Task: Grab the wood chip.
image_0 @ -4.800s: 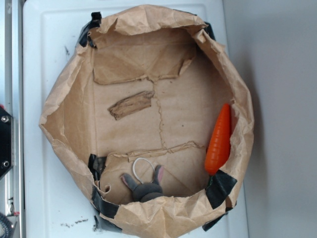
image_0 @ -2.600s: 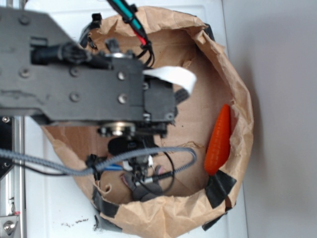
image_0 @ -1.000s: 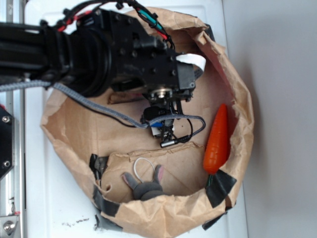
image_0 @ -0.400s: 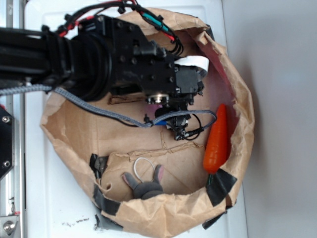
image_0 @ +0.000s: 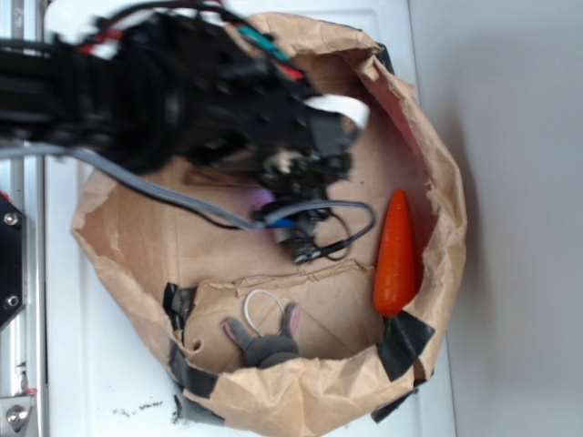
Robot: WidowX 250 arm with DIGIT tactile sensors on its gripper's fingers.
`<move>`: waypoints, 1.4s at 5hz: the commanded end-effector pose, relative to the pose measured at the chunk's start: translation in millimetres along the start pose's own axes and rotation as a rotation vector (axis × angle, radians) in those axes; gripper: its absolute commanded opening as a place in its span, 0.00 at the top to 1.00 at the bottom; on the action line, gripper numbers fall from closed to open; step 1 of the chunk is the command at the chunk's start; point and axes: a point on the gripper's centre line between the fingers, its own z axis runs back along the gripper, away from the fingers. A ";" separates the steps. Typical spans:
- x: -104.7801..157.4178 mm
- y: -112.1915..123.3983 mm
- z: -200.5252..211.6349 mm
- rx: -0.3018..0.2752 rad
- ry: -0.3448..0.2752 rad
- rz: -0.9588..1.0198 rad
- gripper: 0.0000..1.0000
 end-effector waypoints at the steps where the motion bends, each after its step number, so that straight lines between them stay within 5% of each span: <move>1: 10.8 7.4 15.4 -0.005 -0.063 0.012 0.00; 2: 3.6 9.5 51.0 -0.080 -0.025 -0.024 0.00; 4: -6.2 18.5 121.9 -0.142 0.024 -0.071 0.00; 7: -38.2 36.1 43.6 -0.023 -0.016 -0.148 0.00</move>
